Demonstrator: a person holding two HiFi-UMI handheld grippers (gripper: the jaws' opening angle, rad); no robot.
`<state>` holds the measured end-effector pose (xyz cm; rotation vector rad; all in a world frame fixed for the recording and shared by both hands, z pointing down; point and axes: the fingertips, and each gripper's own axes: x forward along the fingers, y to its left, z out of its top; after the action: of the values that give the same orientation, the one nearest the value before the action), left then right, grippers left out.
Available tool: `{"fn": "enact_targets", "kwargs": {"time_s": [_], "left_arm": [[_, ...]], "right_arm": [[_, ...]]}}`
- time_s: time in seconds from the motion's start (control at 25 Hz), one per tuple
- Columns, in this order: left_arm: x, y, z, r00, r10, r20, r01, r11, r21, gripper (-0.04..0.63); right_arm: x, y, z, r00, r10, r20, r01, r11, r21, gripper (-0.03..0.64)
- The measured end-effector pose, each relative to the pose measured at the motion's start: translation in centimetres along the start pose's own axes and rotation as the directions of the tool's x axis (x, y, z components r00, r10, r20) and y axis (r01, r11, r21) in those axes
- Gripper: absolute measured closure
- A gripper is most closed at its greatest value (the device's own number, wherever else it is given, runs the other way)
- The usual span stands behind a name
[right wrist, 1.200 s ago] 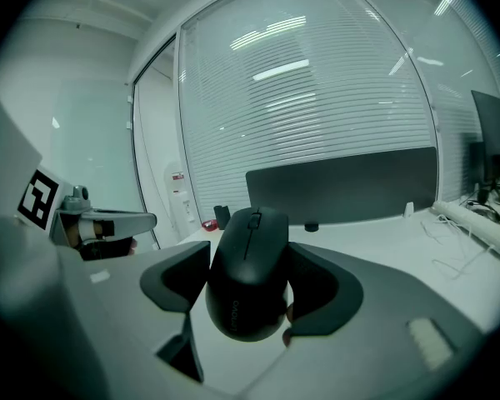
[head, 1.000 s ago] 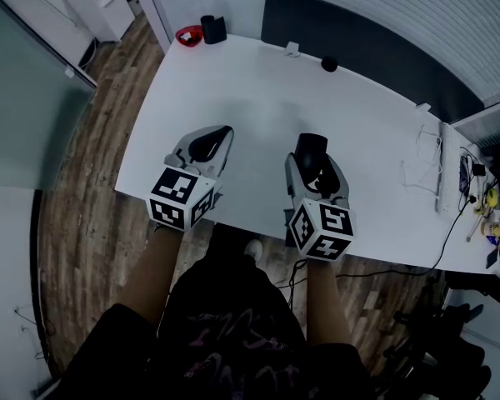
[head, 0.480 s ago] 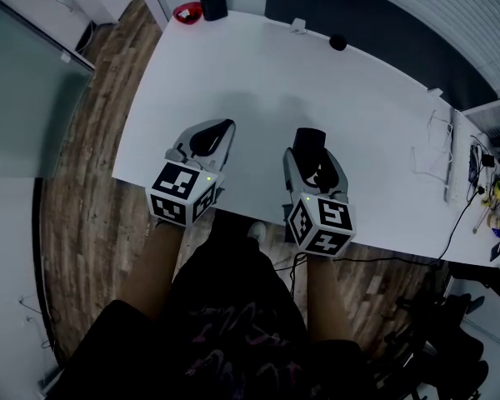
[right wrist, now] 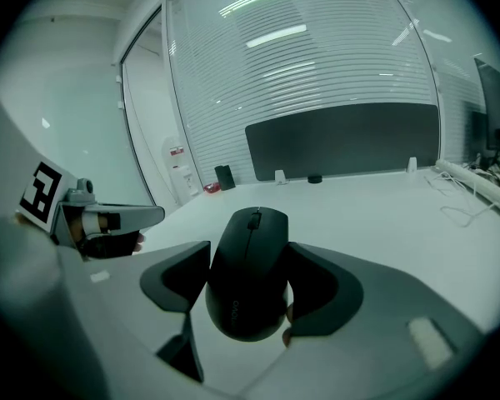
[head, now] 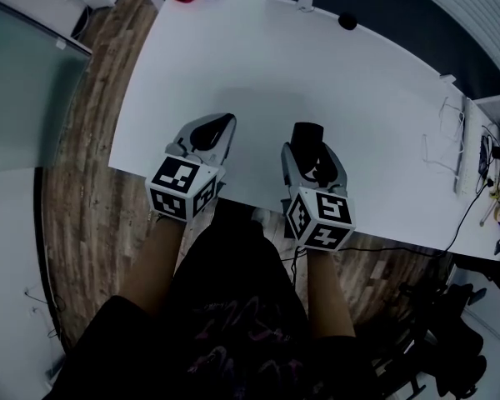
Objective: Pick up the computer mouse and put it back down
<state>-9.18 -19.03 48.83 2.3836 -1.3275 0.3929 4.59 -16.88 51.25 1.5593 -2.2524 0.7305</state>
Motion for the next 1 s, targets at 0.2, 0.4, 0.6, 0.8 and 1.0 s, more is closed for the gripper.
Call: {"fn": "enact_targets", "kwargs": {"time_s": [0.2, 0.4, 0.6, 0.8, 1.0], "left_arm": [[0.1, 0.2, -1.8, 1.0, -0.001, -0.03, 0.001, 1.0, -0.019, 0.594], [0.0, 0.7, -3.1, 0.998, 0.0, -0.055, -0.002, 0.999, -0.036, 0.594], [0.2, 0.9, -4.5, 0.997, -0.004, -0.078, 0.001, 0.999, -0.05, 0.594], [0.4, 0.9, -5.6, 0.995, -0.011, -0.099, 0.005, 0.998, -0.062, 0.594], [0.4, 1.1, -6.1, 0.994, -0.016, -0.109, 0.008, 0.998, -0.068, 0.594]], "right_arm": [[0.5, 0.1, -1.7, 0.999, 0.001, -0.033, -0.001, 1.0, 0.014, 0.314], [0.8, 0.3, -3.5, 0.997, -0.005, -0.072, 0.007, 1.0, 0.03, 0.314], [1.1, 0.2, -5.0, 0.994, -0.016, -0.107, 0.021, 0.999, 0.042, 0.314], [1.5, 0.0, -6.5, 0.988, -0.026, -0.15, 0.034, 0.998, 0.049, 0.314], [1.9, 0.3, -7.8, 0.981, -0.035, -0.192, 0.046, 0.998, 0.053, 0.314]]}}
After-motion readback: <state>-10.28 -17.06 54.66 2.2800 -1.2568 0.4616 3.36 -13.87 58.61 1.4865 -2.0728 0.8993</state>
